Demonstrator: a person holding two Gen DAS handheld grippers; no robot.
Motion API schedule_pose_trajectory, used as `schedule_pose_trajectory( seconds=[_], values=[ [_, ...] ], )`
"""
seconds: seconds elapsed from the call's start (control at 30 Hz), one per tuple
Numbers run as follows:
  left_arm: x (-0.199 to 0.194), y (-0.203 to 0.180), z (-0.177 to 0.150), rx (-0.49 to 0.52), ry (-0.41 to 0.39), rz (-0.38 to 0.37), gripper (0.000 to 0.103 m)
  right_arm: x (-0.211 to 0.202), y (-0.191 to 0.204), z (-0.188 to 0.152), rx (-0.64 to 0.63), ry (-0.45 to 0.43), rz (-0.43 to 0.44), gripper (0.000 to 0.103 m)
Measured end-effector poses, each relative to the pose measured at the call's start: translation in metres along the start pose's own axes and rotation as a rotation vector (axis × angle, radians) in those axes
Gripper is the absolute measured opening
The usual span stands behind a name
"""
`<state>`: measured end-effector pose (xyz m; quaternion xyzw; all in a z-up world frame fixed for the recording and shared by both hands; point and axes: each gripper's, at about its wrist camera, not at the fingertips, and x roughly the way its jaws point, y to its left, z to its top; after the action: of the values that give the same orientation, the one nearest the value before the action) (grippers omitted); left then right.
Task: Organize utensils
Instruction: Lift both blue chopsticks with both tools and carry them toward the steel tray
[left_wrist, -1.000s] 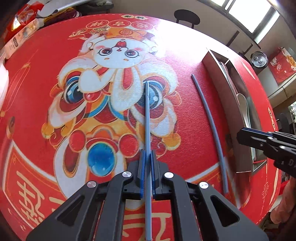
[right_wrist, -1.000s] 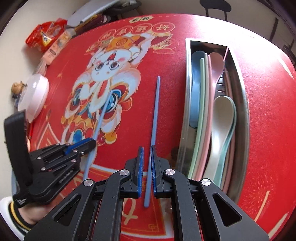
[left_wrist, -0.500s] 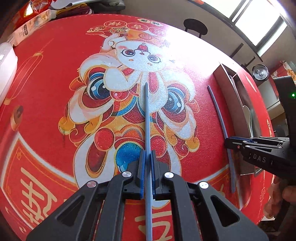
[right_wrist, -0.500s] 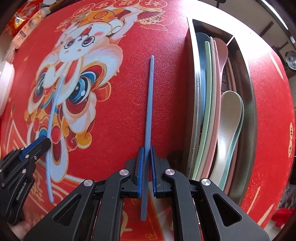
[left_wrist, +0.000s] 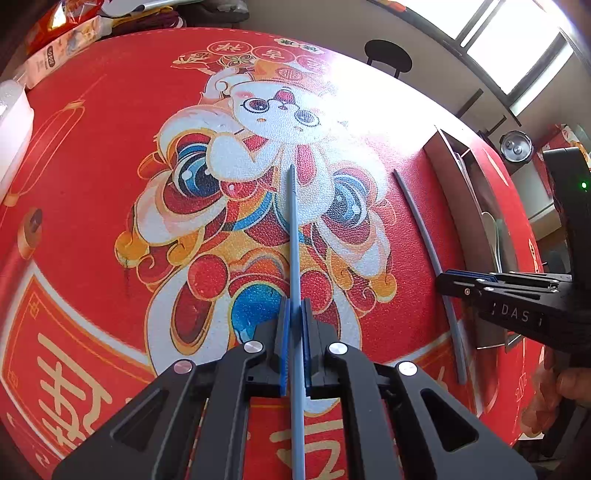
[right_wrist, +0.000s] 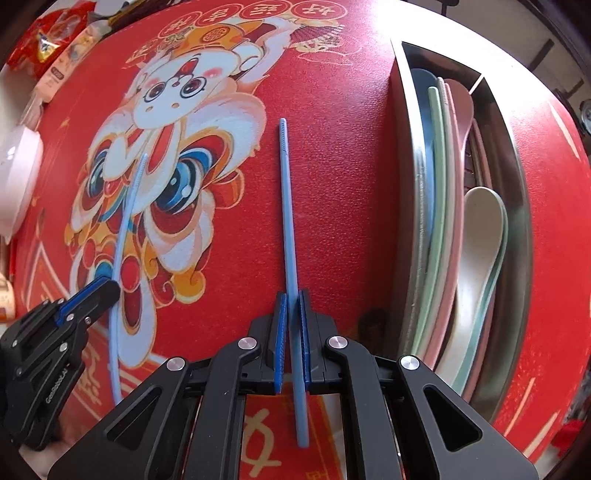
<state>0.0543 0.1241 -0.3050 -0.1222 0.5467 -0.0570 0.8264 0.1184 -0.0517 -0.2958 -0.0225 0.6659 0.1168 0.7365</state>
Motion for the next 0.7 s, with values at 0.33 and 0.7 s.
schedule_pose_trajectory(
  seconds=[0.33, 0.7],
  values=[
    [-0.003, 0.001, -0.005, 0.003, 0.005, -0.004, 0.006, 0.004, 0.024, -0.019, -0.029, -0.038, 0.011, 0.008],
    [-0.004, -0.002, -0.009, 0.01, 0.012, 0.009, 0.007, 0.002, 0.024, -0.034, -0.09, -0.037, 0.014, 0.008]
  ],
)
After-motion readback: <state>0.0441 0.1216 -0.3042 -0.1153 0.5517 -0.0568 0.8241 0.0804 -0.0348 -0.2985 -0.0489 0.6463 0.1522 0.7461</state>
